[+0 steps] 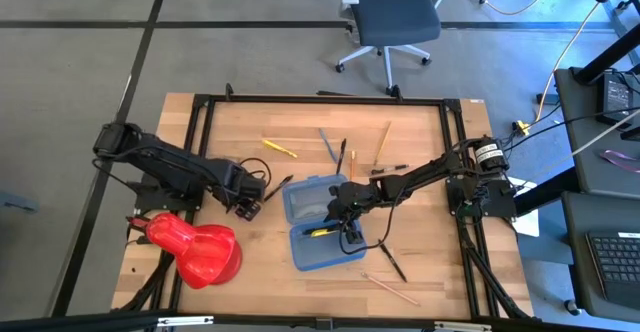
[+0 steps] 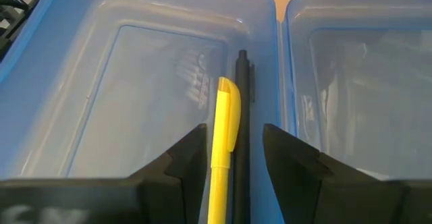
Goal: Pick & place school supplies into a supply box
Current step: Put the scissors into the blue supply box
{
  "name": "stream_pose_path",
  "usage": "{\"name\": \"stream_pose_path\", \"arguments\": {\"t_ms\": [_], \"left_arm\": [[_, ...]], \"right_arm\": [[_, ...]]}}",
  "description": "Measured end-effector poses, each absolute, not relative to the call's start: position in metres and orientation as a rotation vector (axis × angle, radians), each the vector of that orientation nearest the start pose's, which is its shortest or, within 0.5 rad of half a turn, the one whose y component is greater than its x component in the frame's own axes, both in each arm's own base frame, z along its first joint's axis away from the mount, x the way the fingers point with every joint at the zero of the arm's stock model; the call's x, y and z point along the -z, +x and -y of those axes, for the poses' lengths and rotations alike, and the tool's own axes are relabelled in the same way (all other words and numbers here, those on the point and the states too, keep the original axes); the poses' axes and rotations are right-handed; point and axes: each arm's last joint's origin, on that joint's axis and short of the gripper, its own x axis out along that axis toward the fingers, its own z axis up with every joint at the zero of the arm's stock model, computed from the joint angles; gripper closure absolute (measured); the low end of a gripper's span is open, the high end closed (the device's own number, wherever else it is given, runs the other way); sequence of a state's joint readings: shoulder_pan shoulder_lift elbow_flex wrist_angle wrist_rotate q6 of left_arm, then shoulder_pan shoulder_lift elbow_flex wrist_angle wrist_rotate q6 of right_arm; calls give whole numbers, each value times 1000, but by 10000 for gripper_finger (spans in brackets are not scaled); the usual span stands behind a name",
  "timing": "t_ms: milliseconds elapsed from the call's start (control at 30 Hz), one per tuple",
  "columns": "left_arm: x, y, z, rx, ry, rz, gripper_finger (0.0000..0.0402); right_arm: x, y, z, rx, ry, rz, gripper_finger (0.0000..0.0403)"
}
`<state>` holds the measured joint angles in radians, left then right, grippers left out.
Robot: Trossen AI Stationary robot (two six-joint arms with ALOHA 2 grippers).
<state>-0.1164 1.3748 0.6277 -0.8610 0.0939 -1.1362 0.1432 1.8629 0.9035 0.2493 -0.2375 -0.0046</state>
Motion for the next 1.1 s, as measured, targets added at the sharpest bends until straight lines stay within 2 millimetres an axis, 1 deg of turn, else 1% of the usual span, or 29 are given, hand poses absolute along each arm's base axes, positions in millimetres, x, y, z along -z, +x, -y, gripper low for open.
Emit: {"name": "stream_pose_path", "arguments": {"t_ms": [133,233,333,600,700,800,900,1100], "left_arm": [[-137,186,25,-791,-880,-1546,156],[-135,187,26,-786,-894,-1562,169],[-134,188,26,-783,-894,-1570,193],[-133,190,26,-701,-841,-1575,271],[-133,190,26,-669,-815,-1581,293],[-133,190,26,-645,-791,-1586,305],[-133,190,26,-620,-766,-1592,309],[-133,190,26,-599,-721,-1583,307]], "right_arm": [[-128,354,-58,-366,29,-713,256],[-128,354,-58,-366,29,-713,256],[-128,354,-58,-366,29,-712,256],[-130,356,-58,-367,28,-682,256],[-130,356,-58,-367,29,-679,256],[-130,356,-60,-371,31,-676,256],[-136,354,-62,-375,30,-671,256],[-162,345,-60,-343,37,-662,256]]}}
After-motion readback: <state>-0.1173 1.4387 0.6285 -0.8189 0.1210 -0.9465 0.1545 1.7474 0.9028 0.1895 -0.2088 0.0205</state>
